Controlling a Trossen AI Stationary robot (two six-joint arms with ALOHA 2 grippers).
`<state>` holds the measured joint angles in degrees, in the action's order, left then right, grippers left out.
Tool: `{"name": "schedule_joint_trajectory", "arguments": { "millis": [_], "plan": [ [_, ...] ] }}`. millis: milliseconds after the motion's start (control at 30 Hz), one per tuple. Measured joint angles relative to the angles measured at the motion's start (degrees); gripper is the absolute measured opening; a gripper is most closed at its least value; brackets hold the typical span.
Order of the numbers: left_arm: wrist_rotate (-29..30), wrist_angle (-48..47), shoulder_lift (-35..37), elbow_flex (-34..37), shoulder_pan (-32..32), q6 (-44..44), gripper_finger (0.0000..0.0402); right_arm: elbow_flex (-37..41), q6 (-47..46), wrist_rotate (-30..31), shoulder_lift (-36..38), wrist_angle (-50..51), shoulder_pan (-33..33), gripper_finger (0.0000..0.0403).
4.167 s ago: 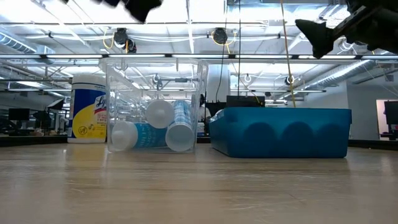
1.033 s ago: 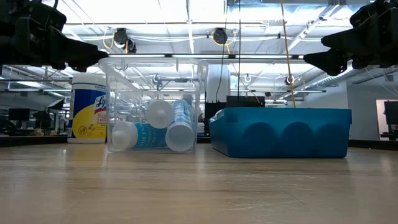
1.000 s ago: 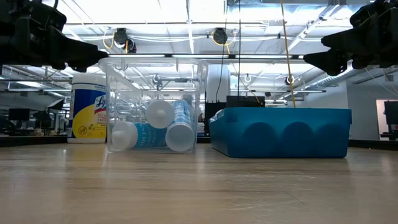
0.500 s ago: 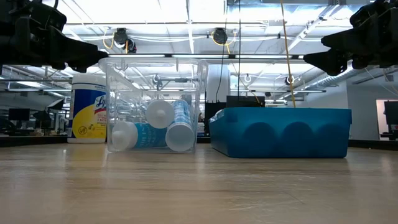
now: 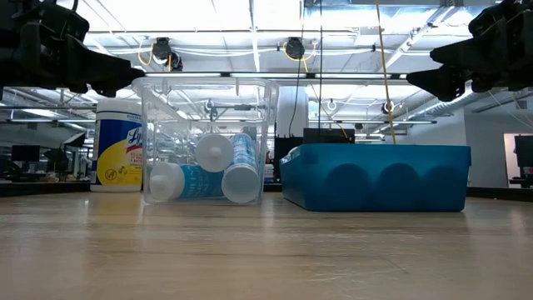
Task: Pick & place silicon tubes, Sealant and Lysol wipes
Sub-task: Return to Home Position
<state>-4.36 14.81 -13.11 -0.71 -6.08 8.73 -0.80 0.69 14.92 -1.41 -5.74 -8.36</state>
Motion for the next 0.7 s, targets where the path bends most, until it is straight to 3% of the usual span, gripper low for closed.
{"name": "schedule_joint_trajectory", "arguments": {
  "millis": [400,700],
  "plan": [
    [0.00,-0.01,-0.01,0.00,0.01,0.00,0.0219,0.00,-0.01,0.00,0.00,0.00,0.01,0.0391],
    [0.00,0.00,0.01,0.00,0.01,0.00,0.0229,0.00,0.00,0.00,0.00,0.00,0.01,0.0391]
  ]
}}
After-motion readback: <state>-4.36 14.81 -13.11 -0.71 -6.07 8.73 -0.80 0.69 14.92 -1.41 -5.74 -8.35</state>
